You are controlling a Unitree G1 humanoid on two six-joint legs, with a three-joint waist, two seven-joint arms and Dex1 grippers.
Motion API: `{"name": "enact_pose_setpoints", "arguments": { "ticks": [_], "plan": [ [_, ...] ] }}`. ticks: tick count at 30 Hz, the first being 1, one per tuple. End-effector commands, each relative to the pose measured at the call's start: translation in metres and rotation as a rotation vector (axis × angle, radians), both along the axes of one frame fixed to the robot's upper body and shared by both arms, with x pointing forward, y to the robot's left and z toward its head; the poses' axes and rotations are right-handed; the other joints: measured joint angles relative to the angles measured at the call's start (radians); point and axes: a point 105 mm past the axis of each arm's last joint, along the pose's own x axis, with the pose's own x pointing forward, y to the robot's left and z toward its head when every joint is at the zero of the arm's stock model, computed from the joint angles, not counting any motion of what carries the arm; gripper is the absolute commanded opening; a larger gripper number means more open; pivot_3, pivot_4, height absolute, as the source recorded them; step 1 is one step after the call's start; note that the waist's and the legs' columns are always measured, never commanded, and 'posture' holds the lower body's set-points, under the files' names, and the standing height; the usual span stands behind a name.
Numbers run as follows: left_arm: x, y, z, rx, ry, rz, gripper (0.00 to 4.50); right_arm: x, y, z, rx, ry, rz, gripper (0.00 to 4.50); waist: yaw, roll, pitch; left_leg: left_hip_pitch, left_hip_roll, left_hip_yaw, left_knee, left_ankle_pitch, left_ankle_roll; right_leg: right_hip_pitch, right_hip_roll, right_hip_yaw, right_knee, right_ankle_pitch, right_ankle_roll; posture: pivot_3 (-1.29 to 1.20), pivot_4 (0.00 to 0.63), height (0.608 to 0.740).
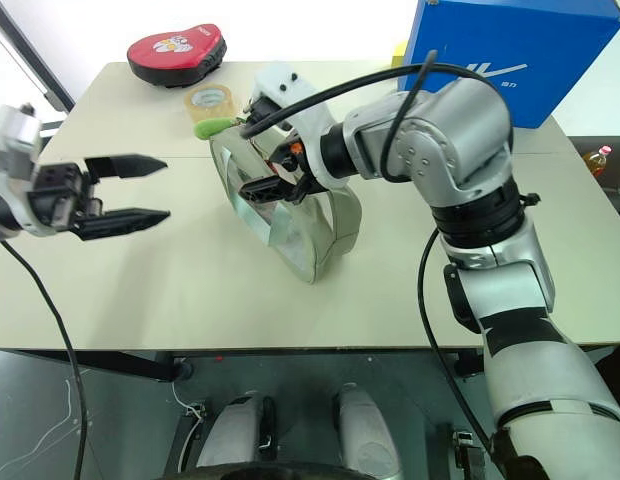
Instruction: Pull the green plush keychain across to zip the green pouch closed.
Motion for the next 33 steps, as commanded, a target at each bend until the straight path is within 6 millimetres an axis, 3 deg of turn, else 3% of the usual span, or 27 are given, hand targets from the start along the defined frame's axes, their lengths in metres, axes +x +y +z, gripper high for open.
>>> {"name": "enact_pose_setpoints", "arguments": {
  "ticks": [1,6,8,9,15,16,20,24,29,33],
  "plan": [
    [-0.009,0.006,0.028,-0.071,-0.073,0.003,4.47,0.004,0.008,0.011,-0.024,-0.048,-0.009,4.17,-0.004,0.0,0.0,0.0,0.0,0.0,0.0,0.0,0.0,0.0,0.0,0.0,0.0,0.0,0.0,0.0,0.15,0.737],
    [-0.012,0.004,0.024,-0.087,-0.066,0.009,4.47,0.008,0.021,0.012,-0.034,-0.046,-0.006,4.17,-0.023,0.0,0.0,0.0,0.0,-0.003,-0.001,0.0,0.0,-0.001,0.0,0.0,0.001,0.0,0.0,0.0,0.15,0.737],
    [-0.012,0.004,0.021,-0.082,-0.064,0.015,4.5,0.009,0.023,0.012,-0.038,-0.049,-0.002,3.66,-0.024,0.0,0.0,0.0,0.0,-0.003,-0.001,0.0,0.0,-0.001,0.0,0.0,0.001,0.0,0.0,0.0,0.15,0.737],
    [-0.012,0.004,0.019,-0.081,-0.062,0.018,4.5,0.008,0.025,0.012,-0.037,-0.049,0.003,3.37,-0.025,0.0,0.0,0.0,0.0,-0.003,-0.001,0.0,0.0,-0.001,0.0,0.0,0.001,0.0,0.0,0.0,0.15,0.737],
    [-0.011,0.004,0.01,-0.065,-0.043,0.039,4.5,0.009,0.026,0.006,-0.047,-0.049,0.011,0.28,-0.025,0.0,0.0,0.0,0.0,-0.003,-0.001,0.0,0.0,-0.001,0.0,0.0,0.001,0.0,0.0,0.0,0.15,0.737],
    [-0.011,0.004,0.008,-0.064,-0.039,0.042,4.5,0.01,0.024,0.006,-0.045,-0.052,0.007,0.05,-0.025,0.0,0.0,0.0,0.0,-0.003,-0.001,0.0,0.0,-0.001,0.0,0.0,0.001,0.0,0.0,0.0,0.15,0.737],
    [-0.011,0.005,-0.001,-0.047,-0.014,0.055,4.5,0.015,0.007,0.013,-0.054,-0.165,0.042,0.05,-0.024,0.0,0.0,0.0,0.0,-0.003,-0.001,0.0,0.0,-0.001,0.0,0.0,0.001,0.0,0.0,0.0,0.15,0.737],
    [-0.012,0.004,-0.016,0.012,0.012,0.062,4.5,0.001,-0.019,0.024,-0.101,-0.356,0.241,0.05,-0.02,0.0,0.0,-0.001,0.0,-0.003,-0.001,0.0,0.0,-0.001,-0.001,0.0,-0.001,0.0,0.0,0.0,0.15,0.737],
    [-0.015,0.001,-0.024,0.026,0.029,0.054,4.5,-0.024,-0.041,0.012,-0.185,-0.444,0.487,0.05,-0.025,0.0,0.0,-0.001,0.0,-0.003,-0.002,0.0,0.0,-0.001,0.0,0.0,-0.002,0.0,0.0,0.0,0.15,0.737],
    [-0.018,-0.005,-0.028,0.034,0.039,0.042,4.5,-0.029,-0.044,0.005,-0.219,-0.477,0.556,0.05,-0.024,0.0,0.0,0.001,0.0,-0.003,-0.003,0.0,0.0,-0.001,0.0,0.0,0.0,0.0,0.0,0.0,0.15,0.737]
  ]
}}
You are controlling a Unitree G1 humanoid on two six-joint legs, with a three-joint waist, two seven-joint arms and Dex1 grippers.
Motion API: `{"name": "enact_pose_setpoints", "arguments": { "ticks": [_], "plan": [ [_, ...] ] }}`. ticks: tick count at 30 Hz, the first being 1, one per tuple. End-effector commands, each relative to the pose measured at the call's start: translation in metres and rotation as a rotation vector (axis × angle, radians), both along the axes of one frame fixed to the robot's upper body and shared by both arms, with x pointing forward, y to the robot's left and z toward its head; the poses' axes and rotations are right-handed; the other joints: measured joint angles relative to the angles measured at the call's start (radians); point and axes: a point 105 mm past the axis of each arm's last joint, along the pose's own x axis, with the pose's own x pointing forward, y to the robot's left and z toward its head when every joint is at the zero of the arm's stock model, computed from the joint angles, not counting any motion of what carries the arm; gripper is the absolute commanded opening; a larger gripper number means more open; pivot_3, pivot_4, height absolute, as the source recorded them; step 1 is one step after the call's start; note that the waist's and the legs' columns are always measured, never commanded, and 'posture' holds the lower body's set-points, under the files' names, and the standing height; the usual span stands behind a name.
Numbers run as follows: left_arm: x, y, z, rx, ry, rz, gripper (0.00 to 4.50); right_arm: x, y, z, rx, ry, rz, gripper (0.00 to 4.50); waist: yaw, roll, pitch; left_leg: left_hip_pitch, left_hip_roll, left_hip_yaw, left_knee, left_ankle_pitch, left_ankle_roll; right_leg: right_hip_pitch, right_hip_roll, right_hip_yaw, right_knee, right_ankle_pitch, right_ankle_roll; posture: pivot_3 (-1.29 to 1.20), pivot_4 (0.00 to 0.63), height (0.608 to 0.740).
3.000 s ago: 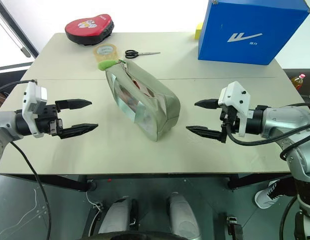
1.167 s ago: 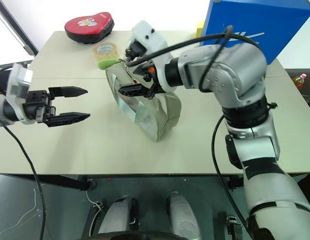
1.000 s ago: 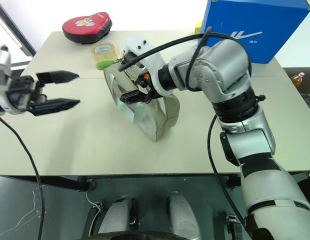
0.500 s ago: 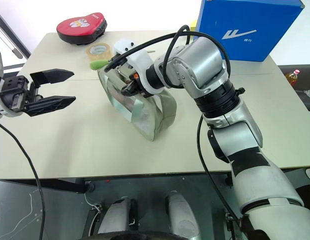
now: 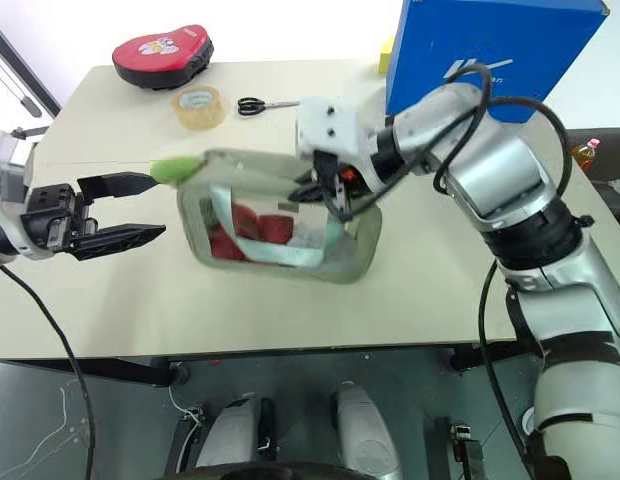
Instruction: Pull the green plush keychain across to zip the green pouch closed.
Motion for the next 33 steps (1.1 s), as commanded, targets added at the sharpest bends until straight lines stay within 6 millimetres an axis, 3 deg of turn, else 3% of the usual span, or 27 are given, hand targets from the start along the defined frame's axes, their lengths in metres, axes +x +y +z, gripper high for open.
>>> {"name": "enact_pose_setpoints", "arguments": {
  "ticks": [1,11,20,23,29,30,33],
  "plan": [
    [-0.005,-0.006,0.002,0.016,-0.029,-0.014,4.5,-0.009,0.001,0.012,-0.013,-0.107,0.082,0.05,0.002,0.0,0.0,0.0,0.0,0.0,0.0,0.0,0.0,0.0,0.0,0.0,0.0,0.0,0.0,0.0,0.15,0.737],
    [-0.012,-0.005,0.004,0.041,-0.03,-0.004,4.5,-0.011,0.001,0.003,-0.035,-0.143,0.064,0.05,0.005,0.0,0.0,0.001,0.0,0.0,0.002,0.0,0.0,0.002,-0.001,0.0,0.0,0.0,0.0,0.0,0.15,0.737],
    [-0.022,-0.003,0.021,0.024,-0.067,0.005,4.5,-0.021,0.005,-0.002,-0.033,-0.136,0.057,0.05,0.004,0.0,0.0,0.001,0.0,0.0,0.002,0.0,0.0,0.002,-0.001,0.0,0.0,0.0,0.0,0.0,0.15,0.737],
    [-0.022,-0.005,0.016,0.034,-0.06,0.004,4.5,-0.022,0.006,-0.002,-0.031,-0.125,0.048,1.1,0.004,0.0,0.0,0.001,0.0,0.0,0.002,0.0,0.0,0.002,-0.001,0.0,0.0,0.0,0.0,0.0,0.15,0.737],
    [-0.022,-0.007,0.021,0.022,-0.076,-0.003,4.5,-0.023,0.003,0.003,-0.035,-0.116,0.033,4.2,0.003,0.0,0.0,0.001,0.0,0.0,0.002,0.0,0.0,0.002,-0.001,0.0,0.0,0.0,0.0,0.0,0.15,0.737],
    [-0.022,-0.005,0.023,0.02,-0.079,0.002,4.5,-0.024,0.002,0.005,-0.031,-0.114,0.033,4.43,0.003,0.0,0.0,0.001,0.0,0.0,0.002,0.0,0.0,0.002,-0.001,0.0,0.0,0.0,0.0,0.0,0.15,0.737],
    [-0.023,-0.003,0.021,0.027,-0.072,0.014,4.5,-0.026,-0.002,0.015,-0.003,-0.105,0.026,4.43,0.004,0.0,0.0,0.001,0.0,0.0,0.002,0.0,0.0,0.002,-0.001,0.0,0.0,0.0,0.0,0.0,0.15,0.737]
  ]
}}
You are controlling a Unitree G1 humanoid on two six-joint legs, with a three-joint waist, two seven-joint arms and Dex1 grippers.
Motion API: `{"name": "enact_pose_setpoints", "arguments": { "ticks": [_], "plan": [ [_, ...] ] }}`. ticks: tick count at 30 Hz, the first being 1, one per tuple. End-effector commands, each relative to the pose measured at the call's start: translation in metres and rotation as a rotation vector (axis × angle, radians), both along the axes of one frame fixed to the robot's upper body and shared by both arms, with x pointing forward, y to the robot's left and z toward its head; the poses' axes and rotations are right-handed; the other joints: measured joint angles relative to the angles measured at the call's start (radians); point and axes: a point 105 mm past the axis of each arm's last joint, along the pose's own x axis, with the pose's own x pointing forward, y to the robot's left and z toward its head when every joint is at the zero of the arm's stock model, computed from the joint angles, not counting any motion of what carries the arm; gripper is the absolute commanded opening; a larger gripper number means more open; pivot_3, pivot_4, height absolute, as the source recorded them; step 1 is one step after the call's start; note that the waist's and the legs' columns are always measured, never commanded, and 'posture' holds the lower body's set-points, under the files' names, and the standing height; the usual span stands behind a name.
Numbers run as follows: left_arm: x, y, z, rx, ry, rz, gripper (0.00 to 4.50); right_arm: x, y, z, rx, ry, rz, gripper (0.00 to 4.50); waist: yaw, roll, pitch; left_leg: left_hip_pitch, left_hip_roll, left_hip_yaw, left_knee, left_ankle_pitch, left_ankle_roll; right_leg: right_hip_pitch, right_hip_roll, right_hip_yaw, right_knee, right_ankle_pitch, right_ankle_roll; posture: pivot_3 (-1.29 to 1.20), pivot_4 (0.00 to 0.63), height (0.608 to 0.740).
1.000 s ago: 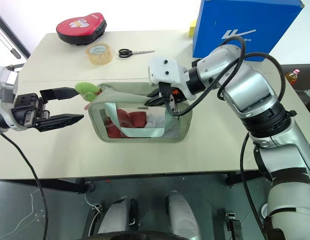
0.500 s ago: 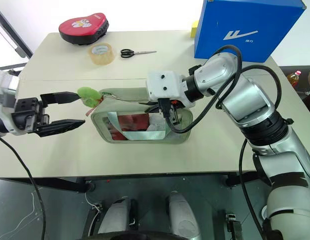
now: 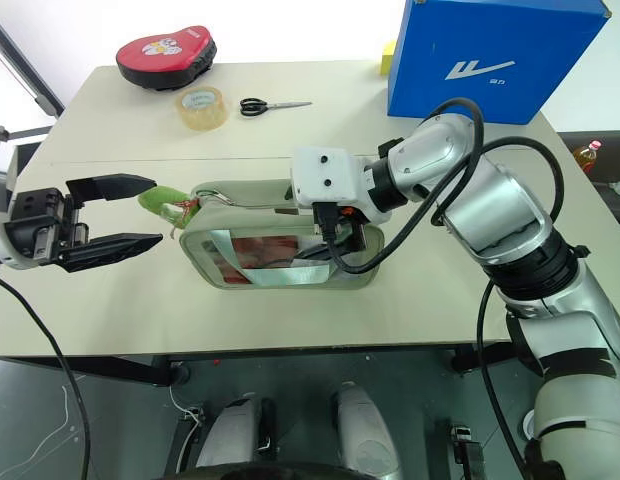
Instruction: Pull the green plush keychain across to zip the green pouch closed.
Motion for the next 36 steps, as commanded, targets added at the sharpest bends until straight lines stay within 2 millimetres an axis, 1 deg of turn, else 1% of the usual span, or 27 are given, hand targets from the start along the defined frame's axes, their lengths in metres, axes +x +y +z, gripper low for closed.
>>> {"name": "enact_pose_setpoints", "arguments": {
  "ticks": [1,5,8,10,13,17,19,21,24,26,27,29,30,32,34,36],
  "plan": [
    [-0.006,0.002,0.008,0.013,-0.034,0.006,4.5,-0.008,-0.004,0.03,0.062,-0.056,0.009,4.43,0.0,0.0,0.0,0.0,0.0,0.0,0.0,0.0,0.0,0.0,0.0,0.0,0.0,0.0,0.0,0.0,0.15,0.737],
    [-0.004,0.001,0.004,0.015,-0.03,0.013,4.5,-0.003,-0.017,0.044,0.102,-0.07,-0.028,4.43,0.0,0.0,0.0,0.0,0.0,0.0,0.0,0.0,0.0,0.0,0.0,0.0,0.0,0.0,0.0,0.0,0.15,0.737],
    [-0.003,0.001,0.005,0.016,-0.034,0.011,4.5,-0.007,-0.039,0.044,0.09,-0.068,-0.066,4.43,0.004,0.0,0.0,0.0,0.0,0.0,0.0,0.0,0.0,0.0,0.0,0.0,0.0,0.0,0.0,0.0,0.15,0.737],
    [-0.002,0.001,0.005,0.017,-0.036,0.012,4.5,-0.01,-0.049,0.042,0.087,-0.062,-0.084,4.43,0.009,0.0,0.0,0.0,0.0,0.0,0.0,0.0,0.0,0.001,0.0,0.0,-0.001,0.0,0.0,0.0,0.15,0.737],
    [-0.001,0.002,0.005,0.015,-0.036,0.014,4.5,-0.015,-0.063,0.03,0.076,-0.027,-0.131,4.43,0.009,0.0,0.0,0.0,0.0,0.0,0.0,0.0,0.0,0.001,0.0,0.0,-0.002,0.0,0.0,0.0,0.15,0.737],
    [0.002,0.002,0.004,0.013,-0.035,0.016,4.5,-0.02,-0.067,0.016,0.088,0.022,-0.16,4.43,0.001,0.0,0.0,0.001,0.0,0.0,0.0,0.0,0.0,0.001,0.0,0.0,-0.001,0.0,0.0,0.0,0.15,0.737],
    [0.004,0.004,0.004,0.011,-0.034,0.022,4.5,-0.017,-0.067,0.007,0.093,0.038,-0.183,3.9,0.0,0.0,0.0,0.001,0.0,0.0,0.0,0.0,0.0,0.001,0.001,0.0,-0.001,0.0,0.0,0.0,0.15,0.737],
    [0.007,0.008,0.004,0.01,-0.034,0.036,4.5,-0.014,-0.068,0.001,0.093,0.042,-0.203,3.12,0.0,0.0,0.0,0.001,0.0,0.0,0.0,0.0,0.0,0.002,0.001,0.0,-0.001,0.0,0.0,0.0,0.15,0.737],
    [0.014,0.018,0.003,0.03,-0.041,0.081,4.5,-0.01,-0.068,-0.004,0.099,0.049,-0.222,1.64,0.0,0.0,0.0,0.001,0.0,0.0,0.0,0.0,0.0,0.001,0.001,0.0,-0.001,0.0,0.0,0.0,0.15,0.737],
    [0.02,0.025,0.003,0.042,-0.048,0.118,4.5,-0.01,-0.068,-0.004,0.104,0.049,-0.221,0.49,0.001,0.0,0.0,0.001,0.0,0.0,0.0,0.0,0.0,0.001,0.001,0.0,-0.001,0.0,0.0,0.0,0.15,0.737],
    [0.025,0.029,0.001,0.058,-0.048,0.141,4.5,-0.011,-0.067,-0.003,0.111,0.05,-0.213,0.04,0.001,0.0,0.0,0.001,0.0,0.0,0.0,0.0,0.0,0.001,0.001,0.0,-0.001,0.0,0.0,0.0,0.15,0.737],
    [0.034,0.036,-0.007,0.08,-0.033,0.172,4.5,-0.011,-0.065,-0.002,0.119,0.053,-0.204,0.04,0.001,0.0,0.0,0.001,0.0,0.0,0.0,0.0,0.0,0.002,0.001,0.0,-0.001,0.0,0.0,0.0,0.15,0.737],
    [0.036,0.036,-0.012,0.098,-0.023,0.167,4.5,-0.01,-0.065,-0.002,0.119,0.053,-0.205,0.04,0.001,0.0,0.0,0.001,0.0,0.0,0.0,0.0,0.0,0.002,0.001,0.0,-0.001,0.0,0.0,0.0,0.15,0.737],
    [0.046,0.038,-0.023,0.123,-0.011,0.184,4.5,-0.007,-0.064,-0.003,0.12,0.051,-0.216,0.04,0.001,0.0,0.0,0.001,-0.001,0.001,0.0,0.0,0.0,0.002,0.001,0.0,-0.001,0.0,0.0,0.0,0.15,0.737],
    [0.054,0.039,-0.029,0.132,-0.009,0.19,4.5,-0.006,-0.064,-0.003,0.121,0.05,-0.221,0.04,0.001,0.0,0.0,0.001,-0.001,0.001,0.0,0.0,0.0,0.002,0.001,0.0,-0.001,0.0,0.0,0.0,0.15,0.737],
    [0.059,0.036,-0.03,0.126,-0.01,0.175,4.5,-0.005,-0.064,-0.003,0.121,0.049,-0.227,0.04,0.0,0.0,0.0,0.001,0.0,0.002,0.0,0.0,0.0,0.002,0.001,0.0,0.0,0.0,0.0,0.0,0.15,0.737]
  ]
}}
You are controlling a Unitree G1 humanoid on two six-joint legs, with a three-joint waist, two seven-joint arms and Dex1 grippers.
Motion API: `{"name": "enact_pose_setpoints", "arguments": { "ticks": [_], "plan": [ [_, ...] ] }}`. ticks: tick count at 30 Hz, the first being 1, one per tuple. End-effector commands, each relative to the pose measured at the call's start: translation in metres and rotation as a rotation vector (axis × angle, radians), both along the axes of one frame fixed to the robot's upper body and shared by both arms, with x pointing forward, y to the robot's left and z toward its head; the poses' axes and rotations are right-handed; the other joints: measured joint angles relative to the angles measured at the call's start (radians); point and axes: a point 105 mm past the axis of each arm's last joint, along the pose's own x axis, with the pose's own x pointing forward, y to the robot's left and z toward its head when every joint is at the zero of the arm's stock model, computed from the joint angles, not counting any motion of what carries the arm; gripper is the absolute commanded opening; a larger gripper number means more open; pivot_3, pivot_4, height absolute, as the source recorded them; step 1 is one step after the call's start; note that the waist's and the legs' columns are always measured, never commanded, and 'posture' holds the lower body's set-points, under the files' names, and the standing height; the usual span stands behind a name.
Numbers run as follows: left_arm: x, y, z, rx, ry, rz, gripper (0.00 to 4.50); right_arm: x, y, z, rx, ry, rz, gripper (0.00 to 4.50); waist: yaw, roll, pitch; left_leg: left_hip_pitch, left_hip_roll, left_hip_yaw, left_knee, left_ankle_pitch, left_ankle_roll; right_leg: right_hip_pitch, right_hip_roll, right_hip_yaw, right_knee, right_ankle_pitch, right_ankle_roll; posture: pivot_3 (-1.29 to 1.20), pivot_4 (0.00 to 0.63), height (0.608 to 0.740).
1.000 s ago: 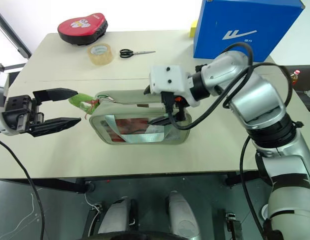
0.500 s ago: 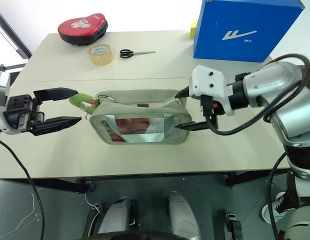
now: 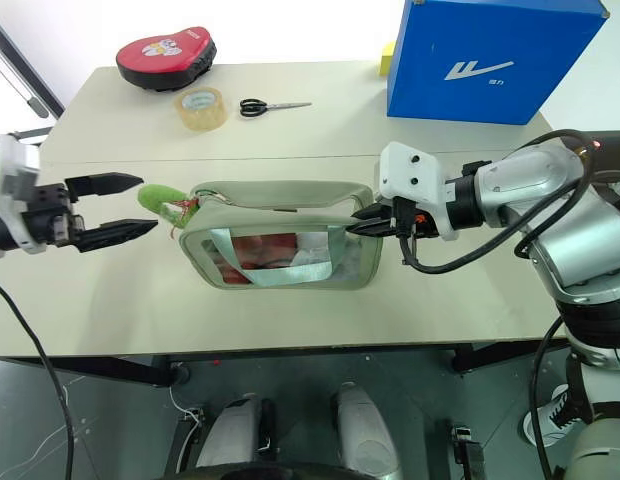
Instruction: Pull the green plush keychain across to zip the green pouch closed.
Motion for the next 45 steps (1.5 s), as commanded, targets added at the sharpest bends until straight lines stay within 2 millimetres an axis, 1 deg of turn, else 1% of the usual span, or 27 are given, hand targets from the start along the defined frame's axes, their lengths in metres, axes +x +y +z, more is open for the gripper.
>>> {"name": "enact_pose_setpoints", "arguments": {
  "ticks": [1,3,5,9,10,13,16,19,22,25,26,28,30,31,32,34,35,38,42,43,45],
  "plan": [
    [0.007,-0.005,0.008,-0.005,-0.047,-0.028,4.24,0.0,0.003,0.007,0.006,-0.032,0.004,0.0,-0.001,0.0,0.0,0.0,0.0,0.0,0.0,0.0,0.0,0.0,0.0,0.0,0.0,0.0,0.0,0.0,0.15,0.737],
    [0.009,-0.009,0.015,-0.036,-0.056,-0.051,3.63,0.001,0.003,0.007,0.008,-0.03,-0.002,0.0,-0.001,0.0,0.0,0.0,0.0,0.0,0.0,0.0,0.0,0.0,0.0,0.0,0.0,0.0,0.0,0.0,0.15,0.737],
    [0.008,-0.011,0.019,-0.041,-0.064,-0.07,2.73,0.001,0.003,0.007,0.009,-0.03,-0.011,0.0,-0.001,0.0,0.0,0.0,0.0,0.0,0.0,0.0,0.0,0.0,0.0,0.0,0.0,0.0,0.0,0.0,0.15,0.737],
    [0.001,-0.016,0.033,-0.054,-0.083,-0.124,0.52,0.004,0.002,0.007,0.01,-0.024,-0.035,0.0,-0.001,0.0,0.0,0.0,0.0,-0.001,0.0,0.0,0.0,0.0,0.0,0.0,0.0,0.0,0.0,0.0,0.15,0.737],
    [-0.001,-0.017,0.038,-0.055,-0.091,-0.14,0.08,0.004,0.002,0.006,0.01,-0.022,-0.038,0.0,-0.001,0.0,0.0,0.0,0.0,-0.001,0.0,0.0,0.0,0.0,0.0,0.0,0.0,0.0,0.0,0.0,0.15,0.737],
    [-0.009,-0.025,0.055,-0.083,-0.112,-0.193,0.03,0.004,0.002,0.006,0.013,-0.019,-0.039,0.0,0.0,0.0,0.0,0.0,0.0,-0.001,0.0,0.0,0.0,0.0,0.0,0.0,0.0,0.0,0.0,0.0,0.15,0.737],
    [-0.012,-0.046,0.073,-0.132,-0.103,-0.255,0.03,0.005,0.004,0.005,0.014,-0.014,-0.039,0.0,0.003,0.0,0.0,0.0,0.0,-0.002,0.001,0.0,0.0,0.001,0.0,0.0,0.0,0.0,0.0,0.0,0.15,0.737],
    [-0.008,-0.069,0.077,-0.162,-0.061,-0.29,0.03,0.006,0.006,0.003,0.014,-0.014,-0.041,0.0,0.004,0.0,0.0,0.0,0.0,-0.002,0.002,0.0,0.0,0.001,0.0,0.0,0.0,0.0,0.0,0.0,0.15,0.737],
    [-0.003,-0.092,0.064,-0.136,0.005,-0.312,0.03,0.006,0.007,0.003,0.015,-0.017,-0.041,0.0,0.0,0.0,0.0,0.0,0.0,-0.003,0.002,0.0,0.0,0.002,0.0,0.0,0.001,0.0,0.0,0.0,0.15,0.737],
    [0.009,-0.11,0.04,-0.075,0.078,-0.29,0.03,0.006,0.009,0.004,0.02,-0.019,-0.04,0.0,-0.002,0.0,0.0,0.001,0.0,-0.003,0.002,0.0,0.0,0.002,0.001,0.0,0.001,0.0,0.0,0.0,0.15,0.737],
    [0.013,-0.114,0.034,-0.065,0.104,-0.275,0.34,0.006,0.009,0.004,0.022,-0.02,-0.042,0.0,-0.001,0.0,0.0,0.001,0.0,-0.003,0.002,0.0,0.0,0.002,0.001,0.0,0.001,0.0,0.0,0.0,0.15,0.737],
    [0.014,-0.117,0.035,-0.079,0.127,-0.28,1.07,0.006,0.009,0.006,0.026,-0.023,-0.047,0.0,-0.001,0.0,0.0,0.001,0.0,-0.003,0.002,0.0,0.0,0.002,0.001,0.0,0.001,0.0,0.0,0.0,0.15,0.737],
    [0.014,-0.116,0.038,-0.082,0.122,-0.282,2.01,0.007,0.009,0.008,0.032,-0.028,-0.055,0.0,-0.001,0.0,0.0,0.001,0.0,-0.003,0.002,0.0,0.0,0.002,0.001,0.0,0.001,0.0,0.0,0.0,0.15,0.737],
    [0.016,-0.113,0.04,-0.066,0.104,-0.262,2.6,0.007,0.009,0.009,0.036,-0.028,-0.058,0.0,-0.001,0.0,0.0,0.001,0.0,-0.003,0.002,0.0,0.0,0.002,0.001,0.0,0.001,0.0,0.0,0.0,0.15,0.737],
    [0.018,-0.11,0.042,-0.054,0.089,-0.246,3.03,0.007,0.009,0.009,0.038,-0.028,-0.061,0.0,-0.001,0.0,0.0,0.001,0.0,-0.003,0.002,0.0,0.0,0.002,0.001,0.0,0.001,0.0,0.0,0.0,0.15,0.737],
    [0.017,-0.102,0.051,-0.064,0.073,-0.239,4.16,0.008,0.009,0.01,0.036,-0.033,-0.064,0.0,-0.001,0.0,0.0,0.001,0.0,-0.003,0.002,0.0,0.0,0.002,0.001,0.0,0.001,0.0,0.0,0.0,0.15,0.737],
    [0.016,-0.095,0.057,-0.072,0.064,-0.236,4.44,0.008,0.009,0.01,0.039,-0.032,-0.064,0.0,-0.001,0.0,0.0,0.001,0.0,-0.003,0.002,0.0,0.0,0.002,0.001,0.0,0.001,0.0,0.0,0.0,0.15,0.737],
    [0.017,-0.073,0.071,-0.066,0.038,-0.184,4.44,0.009,0.01,0.01,0.044,-0.032,-0.063,0.0,-0.002,0.0,0.0,0.001,0.0,-0.003,0.002,0.0,0.0,0.002,0.001,0.0,0.001,0.0,0.0,0.0,0.15,0.737],
    [0.012,-0.038,0.078,-0.006,0.016,-0.107,4.44,0.009,0.01,0.011,0.049,-0.033,-0.061,0.0,-0.001,0.0,0.0,0.001,0.0,-0.003,0.002,0.0,0.0,0.001,0.001,0.0,0.001,0.0,0.0,0.0,0.15,0.737],
    [0.012,-0.034,0.078,-0.001,0.013,-0.098,4.44,0.01,0.01,0.011,0.049,-0.034,-0.061,0.0,0.0,0.0,0.0,0.001,0.0,-0.003,0.002,0.0,0.0,0.001,0.001,0.0,0.001,0.0,0.0,0.0,0.15,0.737],
    [-0.005,-0.032,0.074,0.009,0.01,-0.159,4.44,0.01,0.01,0.01,0.05,-0.034,-0.062,0.0,0.0,0.0,0.0,0.0,0.0,-0.003,0.002,0.0,0.0,0.001,0.001,0.0,0.001,0.0,0.0,0.0,0.15,0.737]
  ]
}}
